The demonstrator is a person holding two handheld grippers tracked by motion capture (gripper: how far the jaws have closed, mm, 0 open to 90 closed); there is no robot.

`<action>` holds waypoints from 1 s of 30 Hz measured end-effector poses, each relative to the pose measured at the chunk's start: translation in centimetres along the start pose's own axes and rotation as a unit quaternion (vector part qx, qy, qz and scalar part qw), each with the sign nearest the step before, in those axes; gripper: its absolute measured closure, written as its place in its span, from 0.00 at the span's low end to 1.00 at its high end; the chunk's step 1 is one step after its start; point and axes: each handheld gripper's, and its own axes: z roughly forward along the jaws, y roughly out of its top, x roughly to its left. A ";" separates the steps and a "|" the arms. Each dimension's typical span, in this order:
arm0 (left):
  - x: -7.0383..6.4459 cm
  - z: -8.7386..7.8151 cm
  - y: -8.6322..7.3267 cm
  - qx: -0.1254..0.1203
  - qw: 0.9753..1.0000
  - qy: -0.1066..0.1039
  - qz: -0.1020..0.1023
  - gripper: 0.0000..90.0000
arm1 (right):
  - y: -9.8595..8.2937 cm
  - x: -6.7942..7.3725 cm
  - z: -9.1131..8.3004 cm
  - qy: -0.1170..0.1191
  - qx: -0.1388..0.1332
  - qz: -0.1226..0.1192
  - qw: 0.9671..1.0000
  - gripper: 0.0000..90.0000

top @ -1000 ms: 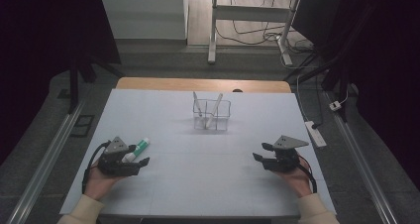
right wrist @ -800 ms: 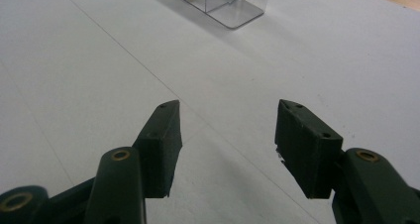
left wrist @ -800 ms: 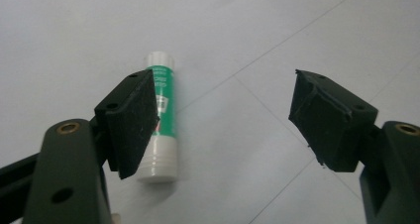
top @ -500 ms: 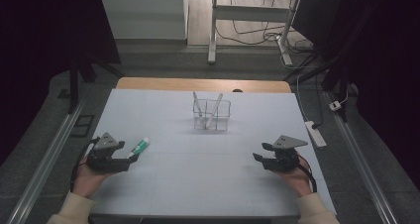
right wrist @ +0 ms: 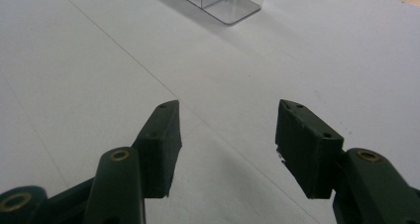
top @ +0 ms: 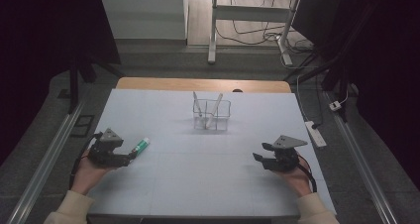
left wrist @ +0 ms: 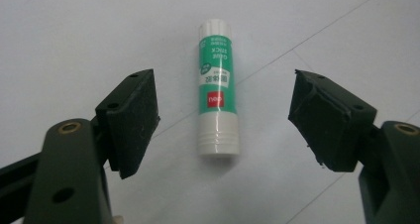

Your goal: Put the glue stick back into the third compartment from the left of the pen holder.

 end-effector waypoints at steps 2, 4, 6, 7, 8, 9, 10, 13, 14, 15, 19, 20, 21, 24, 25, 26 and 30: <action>0.1 0.4 0.3 0.011 1.000 0.003 0.001 0.30 | 0.0 0.0 0.0 0.000 0.001 -0.002 1.000 0.47; 0.1 0.9 0.5 0.022 1.000 0.005 0.004 0.30 | 0.0 0.0 0.0 -0.001 0.001 -0.001 1.000 0.47; 0.1 1.3 0.6 0.033 0.999 0.006 0.009 0.31 | 0.0 -0.1 0.0 -0.003 0.001 0.000 1.000 0.47; 0.1 1.5 0.6 0.039 0.999 0.005 0.009 0.31 | 0.0 -0.1 0.0 -0.002 0.001 0.000 1.000 0.47; 0.1 1.8 0.7 0.043 0.999 0.004 0.011 0.31 | 0.0 -0.1 0.0 -0.002 0.002 0.002 1.000 0.47; 0.2 1.9 0.7 0.048 0.999 0.003 0.012 0.31 | 0.0 -0.1 0.1 -0.003 0.002 0.001 1.000 0.47; 0.2 2.1 0.8 0.052 0.999 0.003 0.013 0.32 | 0.0 -0.1 0.1 -0.004 0.004 0.001 1.000 0.47; 0.3 2.5 0.8 0.063 0.998 0.000 0.015 0.35 | 0.0 -0.1 0.1 -0.009 0.005 -0.002 1.000 0.47; 0.3 2.6 0.8 0.067 0.998 0.000 0.015 0.36 | 0.0 -0.1 0.1 -0.009 0.005 -0.002 1.000 0.47; 0.3 2.7 0.8 0.070 0.997 -0.001 0.016 0.38 | 0.0 -0.1 0.1 -0.009 0.005 -0.002 1.000 0.47; 0.4 3.0 0.8 0.077 0.997 -0.005 0.018 0.46 | -0.1 -0.1 0.1 -0.009 0.006 0.000 1.000 0.47; 0.5 3.0 0.8 0.080 0.997 -0.006 0.019 0.48 | -0.1 -0.1 0.2 -0.009 0.007 -0.001 1.000 0.47; 0.5 3.1 0.8 0.082 0.996 -0.006 0.019 0.50 | -0.1 -0.1 0.2 -0.009 0.007 -0.002 1.000 0.47; 0.6 3.2 0.7 0.089 0.996 -0.007 0.018 0.54 | -0.1 0.0 0.2 -0.009 0.008 -0.004 1.000 0.47; 0.7 3.3 0.6 0.090 0.996 -0.007 0.018 0.55 | -0.1 0.0 0.2 -0.009 0.009 -0.004 1.000 0.47; 0.7 3.3 0.6 0.092 0.996 -0.007 0.018 0.56 | -0.1 0.0 0.3 -0.009 0.009 -0.004 1.000 0.47; 0.8 3.4 0.5 0.095 0.995 -0.014 0.017 0.62 | -0.1 0.0 0.3 -0.010 0.011 -0.005 1.000 0.47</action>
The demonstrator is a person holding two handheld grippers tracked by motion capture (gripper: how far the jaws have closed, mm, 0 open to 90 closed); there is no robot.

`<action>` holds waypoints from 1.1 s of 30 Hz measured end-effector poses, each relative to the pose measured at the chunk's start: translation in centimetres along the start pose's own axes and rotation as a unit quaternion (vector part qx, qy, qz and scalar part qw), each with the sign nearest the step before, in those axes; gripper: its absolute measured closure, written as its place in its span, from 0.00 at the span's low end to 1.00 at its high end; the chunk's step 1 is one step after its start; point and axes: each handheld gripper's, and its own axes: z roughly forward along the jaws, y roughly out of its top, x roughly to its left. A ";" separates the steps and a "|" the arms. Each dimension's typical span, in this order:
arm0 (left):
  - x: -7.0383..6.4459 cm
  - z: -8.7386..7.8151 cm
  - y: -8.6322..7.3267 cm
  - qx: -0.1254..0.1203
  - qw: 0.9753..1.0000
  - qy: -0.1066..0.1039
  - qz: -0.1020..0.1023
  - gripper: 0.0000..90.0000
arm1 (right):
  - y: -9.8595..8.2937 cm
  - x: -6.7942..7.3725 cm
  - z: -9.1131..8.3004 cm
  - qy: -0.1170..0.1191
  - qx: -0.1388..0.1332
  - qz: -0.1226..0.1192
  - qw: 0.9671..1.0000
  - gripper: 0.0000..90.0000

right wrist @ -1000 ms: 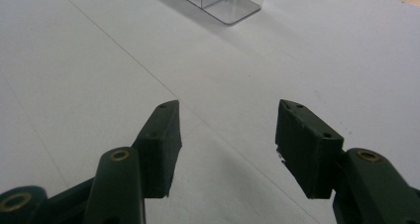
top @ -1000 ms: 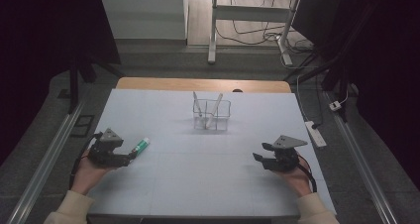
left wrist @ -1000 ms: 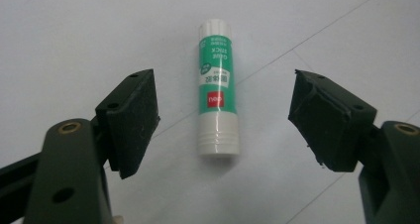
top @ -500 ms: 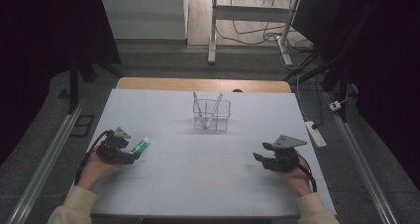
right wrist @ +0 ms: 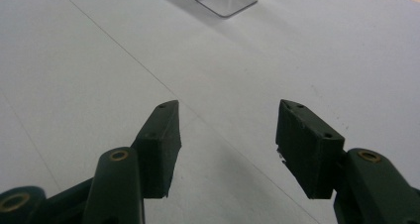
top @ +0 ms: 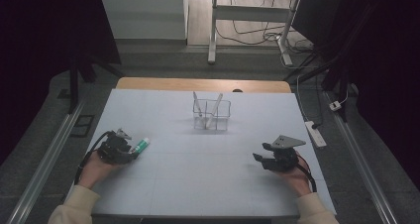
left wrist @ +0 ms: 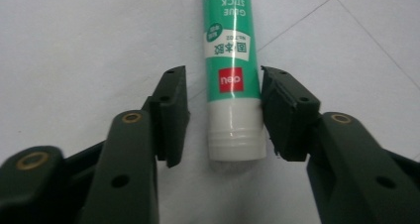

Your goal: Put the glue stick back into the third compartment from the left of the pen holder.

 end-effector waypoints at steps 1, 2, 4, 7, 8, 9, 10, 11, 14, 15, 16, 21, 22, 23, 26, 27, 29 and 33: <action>0.0 0.0 0.0 0.002 1.000 -0.003 0.000 0.64 | 0.0 0.0 0.0 -0.001 0.002 0.001 1.000 0.47; 0.0 0.1 0.0 0.003 1.000 -0.007 0.000 0.67 | 0.0 0.0 0.0 -0.001 0.002 0.001 1.000 0.47; 0.0 0.2 0.0 0.006 1.000 -0.008 0.002 0.70 | 0.0 0.0 0.0 -0.002 0.003 0.001 1.000 0.47; 0.0 0.2 0.0 0.003 1.000 -0.010 -0.001 0.71 | 0.0 0.0 0.0 -0.003 0.004 0.000 1.000 0.47; 0.0 0.2 -0.1 0.003 1.000 -0.009 0.000 0.72 | 0.0 0.0 0.0 -0.003 0.005 0.000 1.000 0.47; 0.0 0.2 -0.1 0.002 1.000 -0.009 0.002 0.72 | 0.0 0.0 0.0 -0.002 0.004 0.000 1.000 0.47; 0.0 0.2 -0.1 0.003 1.000 -0.007 0.003 0.72 | 0.0 0.0 0.0 -0.002 0.004 -0.001 1.000 0.47; -0.1 0.2 -0.1 0.002 1.000 -0.007 0.005 0.72 | 0.0 0.0 0.0 -0.002 0.004 -0.001 1.000 0.47; -0.1 0.2 -0.1 -0.002 1.000 -0.002 0.008 0.72 | 0.0 0.0 0.0 -0.003 0.004 -0.001 1.000 0.47; -0.1 0.1 -0.2 -0.006 1.000 -0.002 0.006 0.72 | 0.0 0.0 0.0 -0.004 0.004 -0.001 1.000 0.47; 0.0 0.0 -0.2 -0.008 1.000 -0.003 0.006 0.72 | 0.0 0.0 0.0 -0.005 0.005 -0.001 1.000 0.47; 0.0 -0.5 -0.2 -0.030 0.999 -0.013 0.003 0.72 | 0.0 0.0 0.0 -0.005 0.003 -0.001 1.000 0.47; 0.0 -0.6 -0.2 -0.034 0.999 -0.018 0.004 0.72 | 0.0 0.0 0.0 -0.004 0.002 -0.001 1.000 0.47; -0.1 -0.7 -0.2 -0.038 0.999 -0.023 0.004 0.72 | 0.0 0.0 0.0 -0.005 0.002 -0.002 1.000 0.47; -0.4 -0.8 -0.1 -0.046 0.998 -0.033 0.010 0.72 | 0.1 0.0 -0.1 -0.005 0.001 -0.001 1.000 0.47; -0.5 -0.9 0.0 -0.049 0.998 -0.037 0.011 0.72 | 0.1 0.0 -0.1 -0.005 0.000 -0.002 1.000 0.47; -0.7 -1.0 0.1 -0.054 0.997 -0.044 0.013 0.72 | 0.1 0.0 -0.1 -0.005 0.000 -0.003 1.000 0.47; -1.2 -1.1 0.4 -0.066 0.996 -0.059 0.018 0.72 | 0.1 0.1 -0.1 -0.004 -0.002 -0.004 1.000 0.47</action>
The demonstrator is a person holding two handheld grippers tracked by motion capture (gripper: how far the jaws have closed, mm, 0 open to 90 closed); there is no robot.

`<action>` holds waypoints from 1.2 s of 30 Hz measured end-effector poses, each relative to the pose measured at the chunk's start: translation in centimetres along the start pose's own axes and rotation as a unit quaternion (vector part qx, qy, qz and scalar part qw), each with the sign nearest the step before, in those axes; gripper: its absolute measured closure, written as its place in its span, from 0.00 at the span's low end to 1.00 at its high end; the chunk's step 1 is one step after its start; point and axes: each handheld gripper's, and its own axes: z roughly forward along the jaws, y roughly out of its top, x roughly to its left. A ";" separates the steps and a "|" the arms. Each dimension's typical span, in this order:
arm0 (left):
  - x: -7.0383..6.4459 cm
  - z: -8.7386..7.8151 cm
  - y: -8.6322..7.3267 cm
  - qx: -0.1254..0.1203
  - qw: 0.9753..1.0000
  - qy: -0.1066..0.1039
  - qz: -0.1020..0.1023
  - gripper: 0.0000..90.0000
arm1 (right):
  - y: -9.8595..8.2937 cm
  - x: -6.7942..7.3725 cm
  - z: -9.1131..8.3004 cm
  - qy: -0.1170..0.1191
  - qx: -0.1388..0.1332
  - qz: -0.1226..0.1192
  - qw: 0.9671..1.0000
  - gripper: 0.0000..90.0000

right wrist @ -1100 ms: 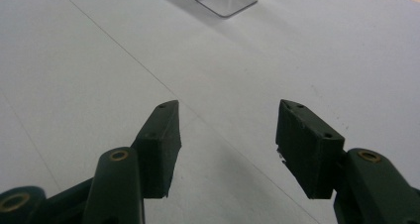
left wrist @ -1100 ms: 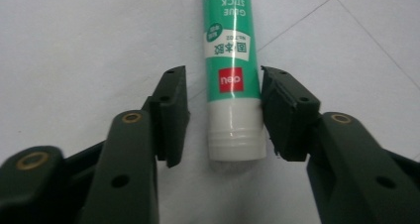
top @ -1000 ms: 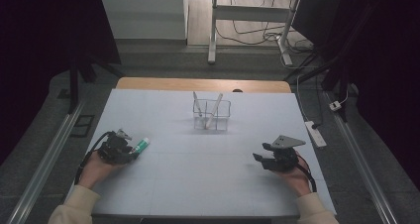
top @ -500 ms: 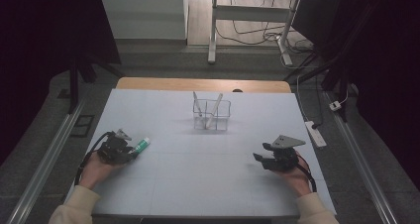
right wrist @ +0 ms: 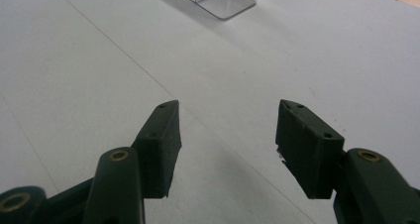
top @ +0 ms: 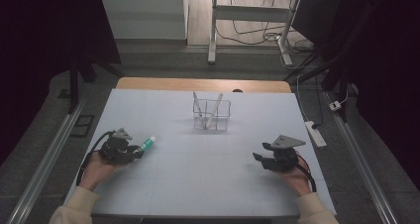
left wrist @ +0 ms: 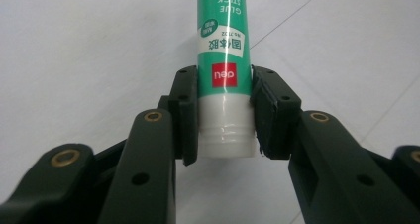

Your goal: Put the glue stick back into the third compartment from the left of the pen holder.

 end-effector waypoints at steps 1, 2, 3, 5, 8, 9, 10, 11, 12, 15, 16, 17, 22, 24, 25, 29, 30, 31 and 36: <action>-0.2 0.0 0.1 -0.002 1.000 -0.003 0.002 0.72 | 0.0 0.0 0.0 0.000 0.000 0.000 1.000 0.47; -0.4 0.0 0.3 -0.007 1.000 -0.008 0.003 0.72 | 0.1 0.1 0.0 0.000 0.000 0.001 1.000 0.47; -0.5 0.0 0.4 -0.008 1.000 -0.011 0.006 0.72 | 0.1 0.1 0.0 0.002 -0.004 0.001 1.000 0.47; -1.0 0.1 0.8 -0.010 1.000 -0.017 0.012 0.72 | 0.2 0.2 0.0 0.004 -0.006 0.000 1.000 0.47; -1.9 0.3 1.6 -0.014 0.999 -0.026 0.026 0.72 | 0.3 0.3 0.0 0.006 -0.011 -0.002 1.000 0.47; -2.2 0.4 1.9 -0.016 0.999 -0.030 0.030 0.72 | 0.3 0.4 0.0 0.007 -0.012 -0.003 1.000 0.47; -2.5 0.5 2.2 -0.016 0.999 -0.035 0.036 0.72 | 0.4 0.5 0.0 0.009 -0.012 -0.002 1.000 0.47; -2.9 0.7 2.5 -0.016 0.998 -0.038 0.039 0.72 | 0.5 0.5 0.0 0.010 -0.015 -0.004 1.000 0.47; -3.2 0.8 2.9 -0.016 0.998 -0.040 0.046 0.72 | 0.5 0.6 0.0 0.010 -0.017 -0.005 1.000 0.47; -4.1 1.2 3.8 -0.016 0.997 -0.050 0.059 0.72 | 0.7 0.9 0.0 0.013 -0.021 -0.008 1.000 0.46; -4.4 1.4 4.1 -0.015 0.997 -0.052 0.063 0.72 | 0.8 0.9 0.0 0.014 -0.022 -0.008 1.000 0.46; -4.6 1.5 4.3 -0.015 0.996 -0.055 0.067 0.72 | 0.9 1.0 0.0 0.015 -0.024 -0.009 1.000 0.46; -5.6 2.4 5.5 -0.014 0.995 -0.067 0.078 0.72 | 1.3 1.5 0.0 0.022 -0.029 -0.010 0.999 0.46; -5.9 2.7 5.9 -0.012 0.994 -0.072 0.083 0.72 | 1.6 1.7 0.0 0.027 -0.034 -0.012 0.999 0.45; -6.1 2.8 6.1 -0.012 0.994 -0.073 0.085 0.72 | 1.7 1.9 0.0 0.027 -0.035 -0.013 0.999 0.45; -6.6 3.2 6.7 -0.010 0.993 -0.078 0.092 0.72 | 2.0 2.3 0.3 0.032 -0.036 -0.019 0.999 0.45; -6.7 3.3 6.8 -0.011 0.993 -0.079 0.092 0.72 | 2.0 2.4 0.3 0.032 -0.036 -0.020 0.999 0.45; -6.8 3.5 6.9 -0.010 0.992 -0.080 0.094 0.72 | 2.1 2.5 0.4 0.034 -0.035 -0.021 0.999 0.45; -7.3 4.0 7.3 -0.007 0.991 -0.085 0.100 0.72 | 2.4 2.9 0.7 0.040 -0.036 -0.025 0.998 0.45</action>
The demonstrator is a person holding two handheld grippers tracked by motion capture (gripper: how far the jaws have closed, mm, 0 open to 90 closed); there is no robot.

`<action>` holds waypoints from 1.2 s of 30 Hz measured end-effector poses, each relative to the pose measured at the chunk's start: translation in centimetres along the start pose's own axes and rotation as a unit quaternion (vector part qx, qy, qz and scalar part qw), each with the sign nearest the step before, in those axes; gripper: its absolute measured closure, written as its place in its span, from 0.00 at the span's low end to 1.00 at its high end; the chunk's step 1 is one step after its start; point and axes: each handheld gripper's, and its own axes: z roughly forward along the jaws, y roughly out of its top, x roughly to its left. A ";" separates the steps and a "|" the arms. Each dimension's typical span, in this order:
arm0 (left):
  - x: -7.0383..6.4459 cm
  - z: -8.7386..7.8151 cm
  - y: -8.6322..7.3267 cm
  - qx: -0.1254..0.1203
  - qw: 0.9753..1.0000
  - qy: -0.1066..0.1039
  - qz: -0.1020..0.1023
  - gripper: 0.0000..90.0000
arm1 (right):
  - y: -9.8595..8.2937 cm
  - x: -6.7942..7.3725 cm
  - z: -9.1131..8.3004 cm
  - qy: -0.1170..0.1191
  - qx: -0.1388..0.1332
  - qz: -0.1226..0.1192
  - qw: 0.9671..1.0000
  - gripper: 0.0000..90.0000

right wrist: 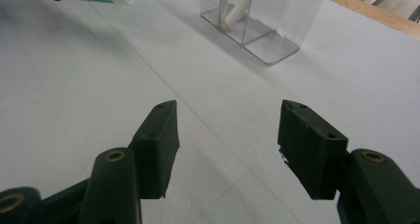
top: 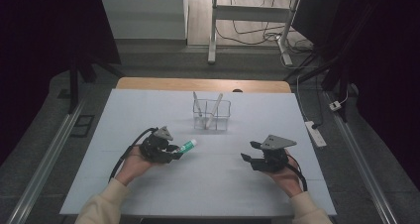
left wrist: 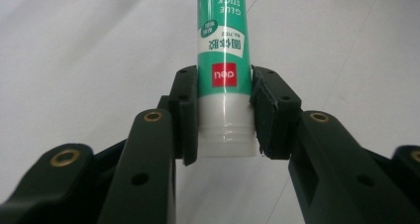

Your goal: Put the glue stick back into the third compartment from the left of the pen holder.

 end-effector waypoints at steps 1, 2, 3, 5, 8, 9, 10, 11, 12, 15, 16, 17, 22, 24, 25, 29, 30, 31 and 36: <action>-0.1 0.1 0.1 0.001 1.000 -0.001 0.001 0.72 | 0.1 0.1 0.0 0.001 0.001 -0.002 1.000 0.45; -0.1 0.3 0.2 0.002 1.000 -0.002 0.002 0.72 | 0.2 0.2 0.1 0.002 0.001 -0.003 1.000 0.45; -0.2 0.4 0.3 0.002 1.000 -0.004 0.004 0.72 | 0.3 0.3 0.2 0.003 0.000 -0.004 1.000 0.45; -0.4 0.6 0.5 0.004 1.000 -0.007 0.004 0.72 | 0.4 0.4 0.3 0.005 0.000 -0.007 1.000 0.44; -0.7 1.0 0.9 0.005 1.000 -0.011 0.009 0.72 | 0.5 0.7 0.4 0.004 0.002 -0.010 1.000 0.44; -0.7 1.1 1.0 0.005 1.000 -0.012 0.011 0.72 | 0.6 0.8 0.4 0.005 0.001 -0.009 1.000 0.44; -0.8 1.2 1.2 0.005 1.000 -0.014 0.012 0.72 | 0.7 0.8 0.4 0.006 -0.001 -0.010 1.000 0.44; -0.9 1.3 1.3 0.005 1.000 -0.014 0.014 0.72 | 0.8 0.9 0.5 0.007 0.000 -0.011 1.000 0.44; -0.9 1.4 1.5 0.006 1.000 -0.016 0.016 0.72 | 0.8 1.0 0.5 0.009 -0.002 -0.011 1.000 0.44; -1.1 1.8 1.9 0.007 1.000 -0.020 0.018 0.72 | 1.1 1.2 0.7 0.012 -0.003 -0.015 1.000 0.44; -1.2 1.9 2.0 0.008 1.000 -0.021 0.020 0.72 | 1.2 1.3 0.8 0.013 -0.002 -0.016 1.000 0.43; -1.3 2.1 2.1 0.009 0.999 -0.022 0.022 0.72 | 1.2 1.4 0.9 0.013 -0.001 -0.017 1.000 0.43; -1.7 2.6 2.9 0.012 0.999 -0.029 0.030 0.72 | 1.6 1.8 1.3 0.016 0.003 -0.024 1.000 0.42; -1.9 2.9 3.1 0.013 0.999 -0.031 0.033 0.72 | 1.7 1.8 1.3 0.015 0.004 -0.028 0.999 0.42; -1.9 3.0 3.2 0.015 0.999 -0.032 0.035 0.72 | 1.8 1.8 1.3 0.014 0.004 -0.028 1.000 0.42; -2.2 3.4 3.5 0.019 0.998 -0.036 0.040 0.72 | 2.2 2.2 1.6 0.014 0.007 -0.040 0.999 0.42; -2.2 3.5 3.6 0.021 0.998 -0.037 0.040 0.72 | 2.2 2.3 1.7 0.015 0.009 -0.040 0.999 0.42; -2.2 3.6 3.6 0.021 0.998 -0.037 0.040 0.72 | 2.3 2.4 1.8 0.018 0.009 -0.042 0.999 0.42; -2.4 4.2 3.9 0.030 0.998 -0.041 0.045 0.72 | 2.6 2.9 2.5 0.027 0.019 -0.053 0.998 0.41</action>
